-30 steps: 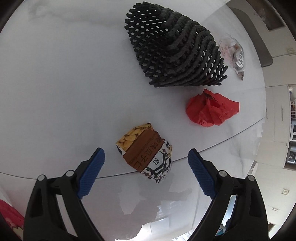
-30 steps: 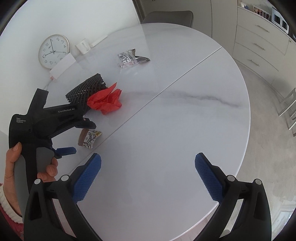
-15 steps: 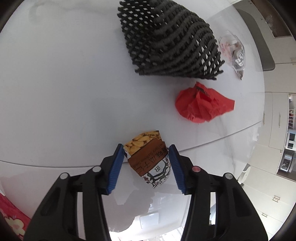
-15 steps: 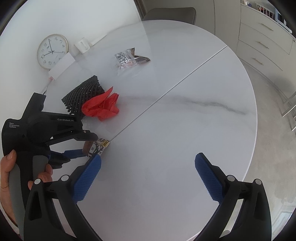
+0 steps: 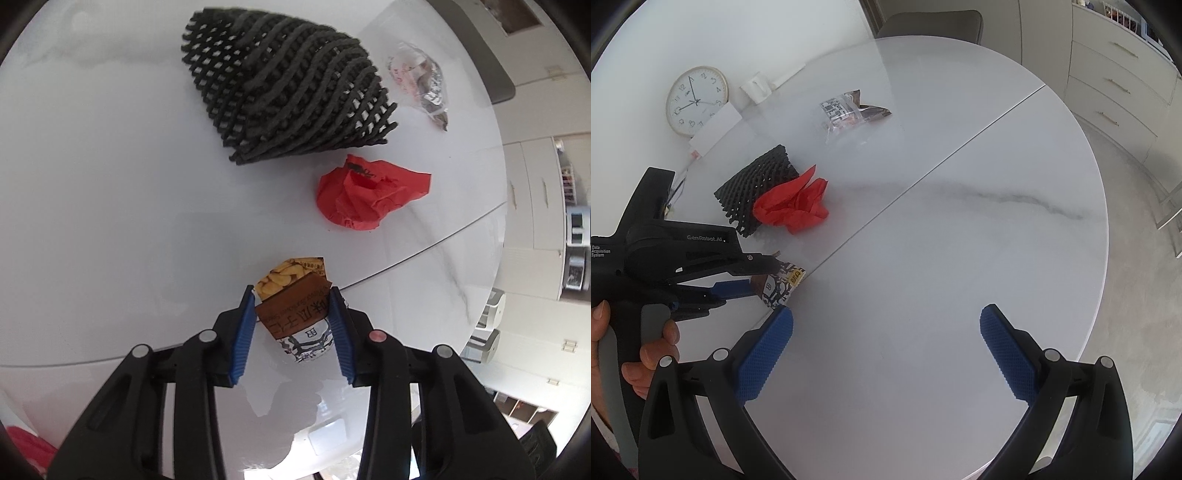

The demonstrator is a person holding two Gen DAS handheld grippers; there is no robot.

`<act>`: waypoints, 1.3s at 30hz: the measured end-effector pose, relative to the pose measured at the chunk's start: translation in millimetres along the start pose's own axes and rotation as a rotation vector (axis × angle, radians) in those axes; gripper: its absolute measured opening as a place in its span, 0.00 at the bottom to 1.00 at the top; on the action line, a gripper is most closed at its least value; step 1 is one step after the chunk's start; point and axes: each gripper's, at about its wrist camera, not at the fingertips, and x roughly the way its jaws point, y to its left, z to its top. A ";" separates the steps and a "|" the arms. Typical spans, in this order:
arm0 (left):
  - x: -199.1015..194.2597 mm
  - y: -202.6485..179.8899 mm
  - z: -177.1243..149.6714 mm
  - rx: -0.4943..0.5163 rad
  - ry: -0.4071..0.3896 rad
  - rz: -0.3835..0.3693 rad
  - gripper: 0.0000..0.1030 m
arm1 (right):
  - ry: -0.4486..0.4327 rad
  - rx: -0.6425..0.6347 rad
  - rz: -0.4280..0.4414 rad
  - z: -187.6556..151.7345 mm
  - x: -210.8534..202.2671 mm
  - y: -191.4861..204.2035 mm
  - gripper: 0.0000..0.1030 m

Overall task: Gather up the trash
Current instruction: 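Grasp the red tissue with the right gripper while the left holds the snack box, then drop the snack box into the wastebasket with the left gripper while the right drops the red tissue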

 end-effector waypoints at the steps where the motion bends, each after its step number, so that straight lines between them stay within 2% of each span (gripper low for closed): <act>1: -5.2 1.9 -3.5 0.022 -0.008 0.002 0.37 | 0.002 -0.013 0.004 1.3 1.7 3.1 0.98; 7: -30.0 1.8 -2.8 0.196 -0.057 0.043 0.37 | -0.001 -0.150 0.019 26.2 21.1 40.8 0.98; 13: -44.1 11.1 4.2 0.329 -0.115 0.135 0.36 | 0.024 -0.255 0.046 60.5 67.3 84.6 0.98; 22: -51.8 38.0 22.5 0.397 -0.131 0.148 0.36 | 0.065 -0.250 0.048 91.1 120.2 105.5 0.97; 23: -52.2 39.4 24.7 0.404 -0.137 0.157 0.36 | 0.060 -0.248 0.053 91.6 121.4 105.8 0.88; 24: -53.0 39.9 25.7 0.407 -0.140 0.161 0.36 | 0.058 -0.245 0.052 91.7 121.7 105.8 0.73; 27: -54.1 40.5 27.8 0.423 -0.145 0.164 0.36 | 0.066 -0.230 0.038 89.5 120.8 103.6 0.56; 33: -55.3 29.0 14.0 0.493 -0.159 0.181 0.36 | 0.032 -0.190 0.039 73.0 92.2 87.1 0.42; 39: -53.0 8.2 -23.0 0.578 -0.136 0.162 0.37 | -0.005 -0.102 0.042 39.0 45.4 55.0 0.40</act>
